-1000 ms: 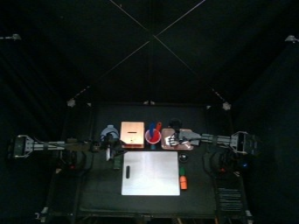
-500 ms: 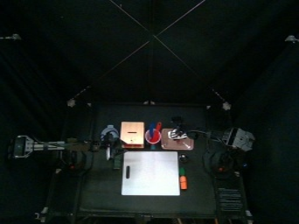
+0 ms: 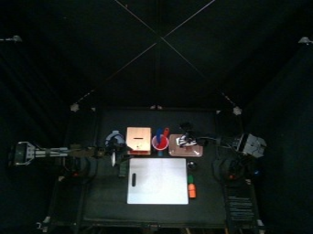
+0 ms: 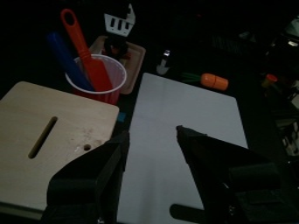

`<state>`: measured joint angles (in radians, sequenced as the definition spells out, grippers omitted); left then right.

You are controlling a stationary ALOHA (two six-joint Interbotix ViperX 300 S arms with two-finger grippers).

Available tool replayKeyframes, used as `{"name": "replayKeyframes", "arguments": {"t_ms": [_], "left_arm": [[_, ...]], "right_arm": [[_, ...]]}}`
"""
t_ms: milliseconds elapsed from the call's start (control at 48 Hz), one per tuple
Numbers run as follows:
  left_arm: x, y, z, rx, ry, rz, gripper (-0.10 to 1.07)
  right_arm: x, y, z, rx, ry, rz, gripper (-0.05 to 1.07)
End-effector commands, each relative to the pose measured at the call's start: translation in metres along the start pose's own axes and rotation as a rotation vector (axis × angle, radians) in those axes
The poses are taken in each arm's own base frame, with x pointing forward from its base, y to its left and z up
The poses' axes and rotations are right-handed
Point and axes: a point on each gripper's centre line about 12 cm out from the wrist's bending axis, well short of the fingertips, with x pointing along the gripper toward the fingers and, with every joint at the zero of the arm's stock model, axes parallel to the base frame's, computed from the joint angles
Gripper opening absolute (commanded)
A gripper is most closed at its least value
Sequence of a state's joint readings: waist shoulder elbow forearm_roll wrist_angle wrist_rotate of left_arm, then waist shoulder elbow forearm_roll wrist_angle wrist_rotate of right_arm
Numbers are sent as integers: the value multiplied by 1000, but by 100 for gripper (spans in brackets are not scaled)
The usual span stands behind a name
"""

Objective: Put assembled salmon sushi onto plate

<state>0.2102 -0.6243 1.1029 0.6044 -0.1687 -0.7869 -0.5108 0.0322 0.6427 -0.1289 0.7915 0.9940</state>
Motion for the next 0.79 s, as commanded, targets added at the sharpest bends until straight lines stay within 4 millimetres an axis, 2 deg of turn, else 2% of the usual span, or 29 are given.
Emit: {"name": "replayKeyframes", "arguments": {"t_ms": [0,229,375,562,771], "left_arm": [[1,-1,8,-9,-25,-7,84],[1,-1,8,-18,-25,-5,84],[1,-3,8,-14,-29,-14,84],[0,-8,12,-4,-64,-55,84],[0,-13,17,30,-93,-88,84]], "right_arm": [[-18,5,7,5,-42,49,96],[-61,17,-1,-46,-118,135,96],[-96,23,-11,-121,-233,208,96],[-129,28,-28,-263,-417,357,96],[-147,26,-54,-451,-589,591,96]]}}
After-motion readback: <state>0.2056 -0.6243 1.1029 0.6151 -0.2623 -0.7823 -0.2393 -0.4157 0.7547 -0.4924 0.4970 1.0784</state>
